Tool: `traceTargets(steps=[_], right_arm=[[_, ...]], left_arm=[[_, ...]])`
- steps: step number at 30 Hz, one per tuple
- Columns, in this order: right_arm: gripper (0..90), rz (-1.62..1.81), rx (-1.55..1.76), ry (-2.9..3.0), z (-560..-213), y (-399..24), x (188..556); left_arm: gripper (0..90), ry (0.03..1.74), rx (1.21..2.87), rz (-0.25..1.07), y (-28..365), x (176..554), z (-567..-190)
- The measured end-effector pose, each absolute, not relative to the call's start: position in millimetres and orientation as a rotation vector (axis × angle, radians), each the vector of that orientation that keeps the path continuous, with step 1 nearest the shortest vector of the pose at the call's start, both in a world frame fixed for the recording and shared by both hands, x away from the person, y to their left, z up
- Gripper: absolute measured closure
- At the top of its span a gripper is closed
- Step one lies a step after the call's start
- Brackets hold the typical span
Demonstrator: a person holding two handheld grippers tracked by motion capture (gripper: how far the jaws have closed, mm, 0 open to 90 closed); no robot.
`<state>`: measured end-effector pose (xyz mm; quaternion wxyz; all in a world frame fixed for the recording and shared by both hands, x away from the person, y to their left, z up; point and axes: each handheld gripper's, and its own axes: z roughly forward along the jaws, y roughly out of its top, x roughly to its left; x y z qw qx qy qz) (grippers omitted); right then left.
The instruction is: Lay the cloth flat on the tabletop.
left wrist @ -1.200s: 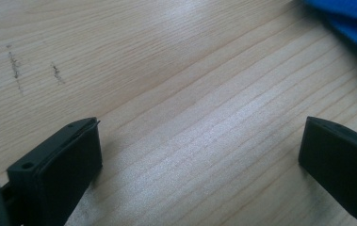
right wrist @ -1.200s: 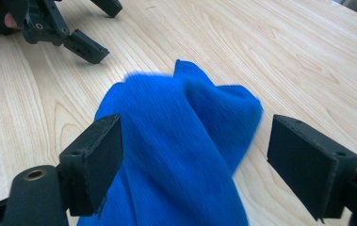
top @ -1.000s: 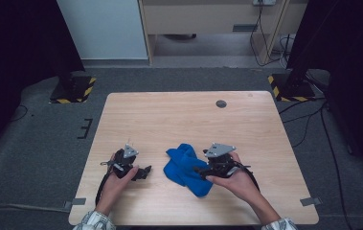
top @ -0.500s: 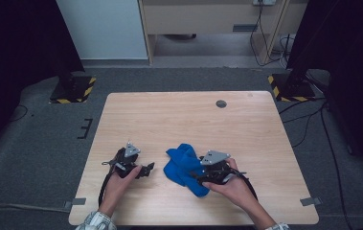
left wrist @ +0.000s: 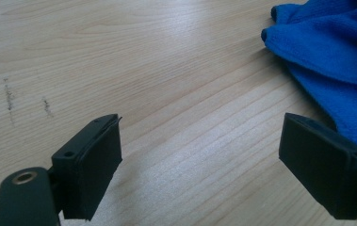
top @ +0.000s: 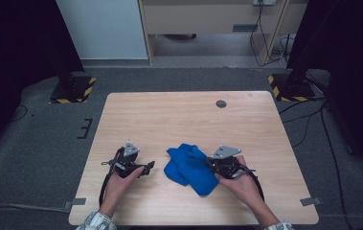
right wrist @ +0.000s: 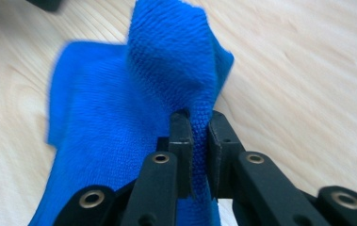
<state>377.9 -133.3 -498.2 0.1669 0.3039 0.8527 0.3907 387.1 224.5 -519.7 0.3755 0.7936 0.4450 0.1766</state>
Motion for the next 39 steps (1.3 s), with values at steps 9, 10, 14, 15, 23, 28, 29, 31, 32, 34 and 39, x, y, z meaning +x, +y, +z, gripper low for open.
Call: traceTargets(steps=[9, 10, 14, 15, 23, 28, 29, 31, 32, 34, 39], right_arm=[[83.2, 0.973, 0.942, 2.49, -520, -138, 388], [83.2, 0.973, 0.942, 2.49, -520, -138, 388], [83.2, 0.962, 0.931, 2.499, -523, -134, 386], [83.0, 0.972, 0.933, 2.499, -524, -130, 384], [61.8, 1.008, 0.875, 2.478, -526, -107, 374], [32.6, 1.059, 0.883, 2.444, -514, -110, 372], [25.4, 1.092, 0.883, 2.435, -507, -114, 371], [22.6, 1.109, 0.883, 2.437, -503, -115, 370], [20.9, 1.127, 0.876, 2.432, -499, -115, 369], [18.8, 1.177, 0.869, 2.427, -488, -116, 366], [30.1, 1.228, 0.819, 2.398, -464, -102, 366]], left_arm=[[16.2, 1.082, 2.059, 0.416, 211, 383, -518], [16.8, 1.082, 2.059, 0.416, 211, 383, -518], [17.2, 1.064, 2.07, 0.408, 206, 382, -519], [17.2, 1.063, 2.072, 0.408, 206, 382, -519], [18.4, 1.072, 2.055, 0.403, 208, 382, -517], [19.7, 1.073, 2.056, 0.406, 210, 380, -516], [20.8, 1.075, 2.058, 0.407, 211, 379, -516], [21.8, 1.074, 2.062, 0.407, 212, 378, -516], [22.4, 1.075, 2.063, 0.409, 212, 377, -516], [23.2, 1.082, 2.062, 0.412, 214, 375, -515], [25.1, 1.106, 2.05, 0.432, 216, 368, -512]])
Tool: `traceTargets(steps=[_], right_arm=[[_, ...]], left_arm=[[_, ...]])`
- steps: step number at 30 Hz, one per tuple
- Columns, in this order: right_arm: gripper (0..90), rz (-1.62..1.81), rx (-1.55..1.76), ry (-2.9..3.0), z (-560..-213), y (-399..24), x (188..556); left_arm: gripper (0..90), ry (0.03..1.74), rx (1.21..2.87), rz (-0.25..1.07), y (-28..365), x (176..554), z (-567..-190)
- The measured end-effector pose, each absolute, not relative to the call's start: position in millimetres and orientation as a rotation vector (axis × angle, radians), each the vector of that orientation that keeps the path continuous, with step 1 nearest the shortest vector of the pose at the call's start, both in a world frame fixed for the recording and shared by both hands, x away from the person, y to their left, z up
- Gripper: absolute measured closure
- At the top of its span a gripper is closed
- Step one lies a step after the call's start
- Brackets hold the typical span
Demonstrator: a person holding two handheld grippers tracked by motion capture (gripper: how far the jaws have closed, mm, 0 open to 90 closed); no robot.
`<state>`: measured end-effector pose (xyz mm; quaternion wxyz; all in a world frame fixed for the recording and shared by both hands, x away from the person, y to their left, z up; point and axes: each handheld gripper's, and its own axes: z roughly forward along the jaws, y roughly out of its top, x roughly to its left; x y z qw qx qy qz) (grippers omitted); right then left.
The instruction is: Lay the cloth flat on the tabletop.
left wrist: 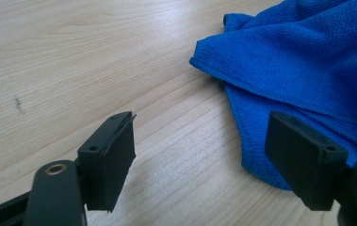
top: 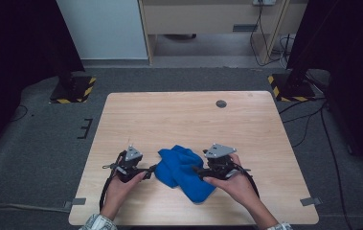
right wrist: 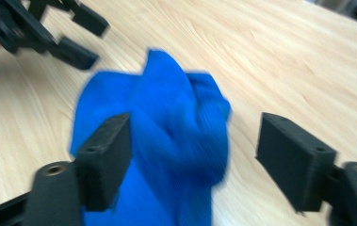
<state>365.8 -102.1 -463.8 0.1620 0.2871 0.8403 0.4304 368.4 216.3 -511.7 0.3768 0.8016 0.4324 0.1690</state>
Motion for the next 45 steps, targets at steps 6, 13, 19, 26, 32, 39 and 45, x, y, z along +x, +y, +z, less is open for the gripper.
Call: traceTargets(steps=[6, 13, 19, 26, 32, 39, 45], right_arm=[[57.1, 1.226, 0.728, 2.44, -453, -54, 379], [73.4, 1.177, 0.717, 2.504, -479, 1, 398], [71.4, 1.105, 0.767, 2.513, -508, 8, 416], [53.3, 1.129, 0.826, 2.515, -522, 2, 424], [46.2, 1.075, 0.813, 2.534, -530, 11, 423], [82.7, 1.071, 0.812, 2.517, -525, 6, 426], [81.9, 1.173, 0.873, 2.48, -506, -7, 428]], left_arm=[[29.7, 1.148, 2.057, 0.462, 218, 369, -513], [34.7, 1.235, 1.986, 0.488, 236, 372, -511], [34.9, 1.26, 1.956, 0.483, 242, 374, -511], [34.8, 1.244, 1.962, 0.485, 237, 374, -511], [34.8, 1.235, 1.969, 0.482, 236, 373, -511], [34.3, 1.226, 1.965, 0.477, 235, 373, -510], [33.1, 1.193, 1.973, 0.446, 229, 372, -511]])
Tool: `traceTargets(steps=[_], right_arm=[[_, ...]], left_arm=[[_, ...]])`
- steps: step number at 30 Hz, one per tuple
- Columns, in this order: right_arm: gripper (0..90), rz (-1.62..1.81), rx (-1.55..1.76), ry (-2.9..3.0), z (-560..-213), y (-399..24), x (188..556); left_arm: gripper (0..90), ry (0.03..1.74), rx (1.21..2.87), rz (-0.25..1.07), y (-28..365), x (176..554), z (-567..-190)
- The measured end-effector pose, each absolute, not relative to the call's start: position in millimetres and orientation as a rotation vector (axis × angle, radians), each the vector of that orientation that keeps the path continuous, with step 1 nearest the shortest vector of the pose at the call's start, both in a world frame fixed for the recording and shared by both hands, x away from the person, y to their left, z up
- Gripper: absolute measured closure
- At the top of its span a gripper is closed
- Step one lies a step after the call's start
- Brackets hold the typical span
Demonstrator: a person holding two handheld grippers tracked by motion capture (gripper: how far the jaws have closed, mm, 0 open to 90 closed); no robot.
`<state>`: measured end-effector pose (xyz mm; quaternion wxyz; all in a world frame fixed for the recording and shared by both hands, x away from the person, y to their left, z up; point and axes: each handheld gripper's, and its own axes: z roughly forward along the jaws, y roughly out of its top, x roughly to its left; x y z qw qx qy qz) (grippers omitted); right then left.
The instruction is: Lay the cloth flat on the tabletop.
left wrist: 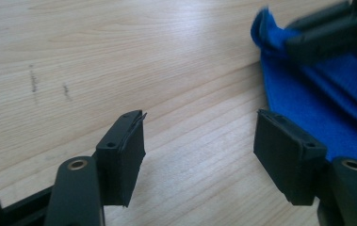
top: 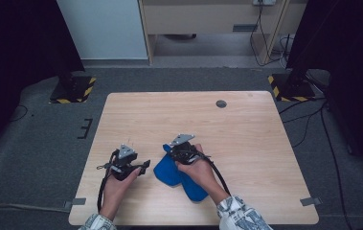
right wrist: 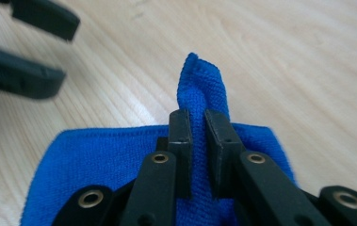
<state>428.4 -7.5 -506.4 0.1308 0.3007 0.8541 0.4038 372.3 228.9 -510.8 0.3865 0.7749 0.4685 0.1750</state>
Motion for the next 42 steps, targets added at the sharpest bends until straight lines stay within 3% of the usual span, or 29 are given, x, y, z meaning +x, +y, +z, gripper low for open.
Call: traceTargets(steps=[13, 30, 38, 42], right_arm=[[85.6, 1.241, 0.852, 2.432, -480, -36, 423], [86.1, 1.307, 0.837, 2.387, -468, -43, 418], [85.9, 1.324, 0.838, 2.365, -463, -49, 415], [85.3, 1.328, 0.846, 2.354, -462, -54, 414]], left_arm=[[28.1, 1.081, 2.022, 0.337, 206, 370, -517], [26.7, 1.077, 2.08, 0.333, 199, 378, -528], [31.5, 1.058, 2.099, 0.335, 195, 378, -530], [39.1, 1.035, 2.112, 0.351, 192, 376, -530]])
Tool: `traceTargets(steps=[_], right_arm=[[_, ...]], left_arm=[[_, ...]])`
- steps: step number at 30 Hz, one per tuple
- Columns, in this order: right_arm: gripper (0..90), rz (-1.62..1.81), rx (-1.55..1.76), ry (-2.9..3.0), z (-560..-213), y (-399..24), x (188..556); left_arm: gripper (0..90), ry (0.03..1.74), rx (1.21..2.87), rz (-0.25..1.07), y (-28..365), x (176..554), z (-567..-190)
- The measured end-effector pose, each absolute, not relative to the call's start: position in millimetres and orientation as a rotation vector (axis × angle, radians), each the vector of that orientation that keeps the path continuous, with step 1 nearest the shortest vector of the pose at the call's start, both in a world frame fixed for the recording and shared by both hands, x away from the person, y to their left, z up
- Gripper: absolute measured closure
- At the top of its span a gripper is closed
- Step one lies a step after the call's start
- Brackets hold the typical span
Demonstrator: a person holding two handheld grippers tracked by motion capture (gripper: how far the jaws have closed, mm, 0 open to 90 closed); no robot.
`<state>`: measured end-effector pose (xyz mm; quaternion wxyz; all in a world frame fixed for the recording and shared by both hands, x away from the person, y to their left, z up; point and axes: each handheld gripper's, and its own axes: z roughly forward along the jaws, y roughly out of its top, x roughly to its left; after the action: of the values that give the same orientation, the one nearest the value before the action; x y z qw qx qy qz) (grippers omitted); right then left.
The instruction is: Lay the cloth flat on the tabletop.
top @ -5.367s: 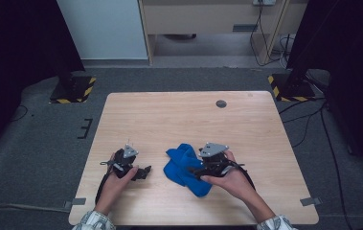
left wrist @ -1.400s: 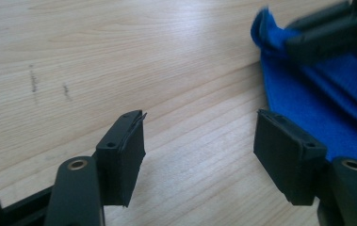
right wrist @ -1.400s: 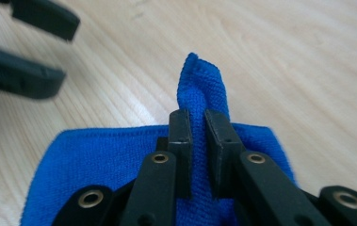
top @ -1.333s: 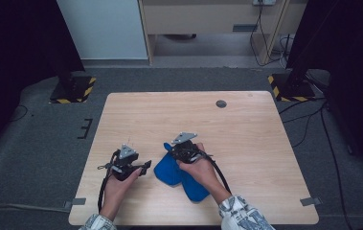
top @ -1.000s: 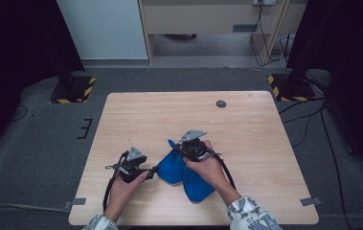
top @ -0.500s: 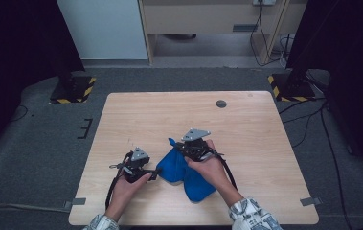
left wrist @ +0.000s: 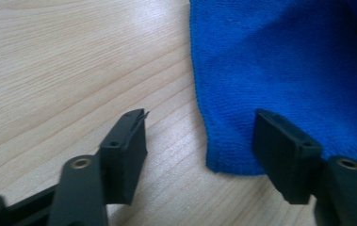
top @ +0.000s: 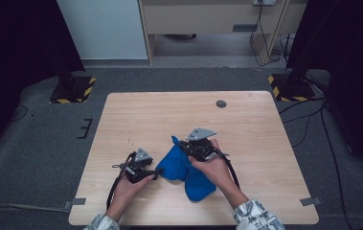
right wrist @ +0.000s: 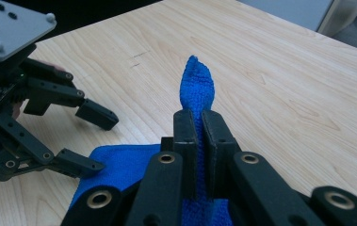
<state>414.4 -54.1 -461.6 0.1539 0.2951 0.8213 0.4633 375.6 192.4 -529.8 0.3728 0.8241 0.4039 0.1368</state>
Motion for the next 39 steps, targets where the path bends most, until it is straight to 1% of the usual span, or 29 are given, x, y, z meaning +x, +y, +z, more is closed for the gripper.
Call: traceTargets(steps=[1, 2, 3, 5, 6, 7, 8, 9, 11, 13, 16, 21, 28, 33, 34, 39], right_arm=[[85.1, 1.326, 0.853, 2.352, -461, -57, 414], [85.1, 1.326, 0.853, 2.352, -461, -57, 414], [84.9, 1.329, 0.857, 2.347, -461, -59, 415], [84.3, 1.333, 0.868, 2.344, -460, -63, 415], [84.0, 1.337, 0.876, 2.341, -460, -65, 415], [83.5, 1.338, 0.887, 2.341, -460, -69, 415], [83.2, 1.335, 0.888, 2.334, -461, -70, 415], [83.2, 1.335, 0.888, 2.334, -461, -70, 415], [81.8, 1.336, 0.899, 2.334, -461, -74, 415], [79.6, 1.331, 0.893, 2.337, -461, -78, 414], [79.1, 1.323, 0.907, 2.339, -463, -83, 413], [86.8, 1.308, 0.903, 2.364, -470, -93, 410], [87.0, 1.287, 0.925, 2.359, -477, -109, 406], [87.2, 1.286, 0.968, 2.347, -488, -133, 398], [87.4, 1.279, 0.979, 2.345, -492, -143, 395], [87.5, 1.254, 1.005, 2.332, -495, -164, 391]], left_arm=[[47.4, 1.012, 2.119, 0.358, 192, 374, -530], [51.1, 1.012, 2.119, 0.358, 192, 374, -530], [51.1, 1.007, 2.119, 0.362, 191, 374, -530], [58.7, 0.991, 2.12, 0.369, 190, 373, -531], [61.1, 0.984, 2.121, 0.375, 190, 372, -531], [68.6, 0.976, 2.13, 0.378, 189, 372, -530], [72.5, 0.976, 2.13, 0.378, 189, 372, -530], [72.5, 0.982, 2.133, 0.385, 188, 372, -530], [81.5, 0.981, 2.134, 0.366, 187, 372, -530], [86.0, 0.978, 2.147, 0.365, 186, 372, -529], [87.0, 0.995, 2.138, 0.38, 188, 372, -527], [87.1, 1.041, 2.091, 0.421, 197, 373, -522], [86.9, 1.082, 2.06, 0.437, 204, 374, -520], [86.8, 1.11, 2.029, 0.476, 211, 375, -518], [86.8, 1.116, 2.025, 0.472, 212, 376, -518], [86.8, 1.13, 2.033, 0.464, 214, 377, -520]])
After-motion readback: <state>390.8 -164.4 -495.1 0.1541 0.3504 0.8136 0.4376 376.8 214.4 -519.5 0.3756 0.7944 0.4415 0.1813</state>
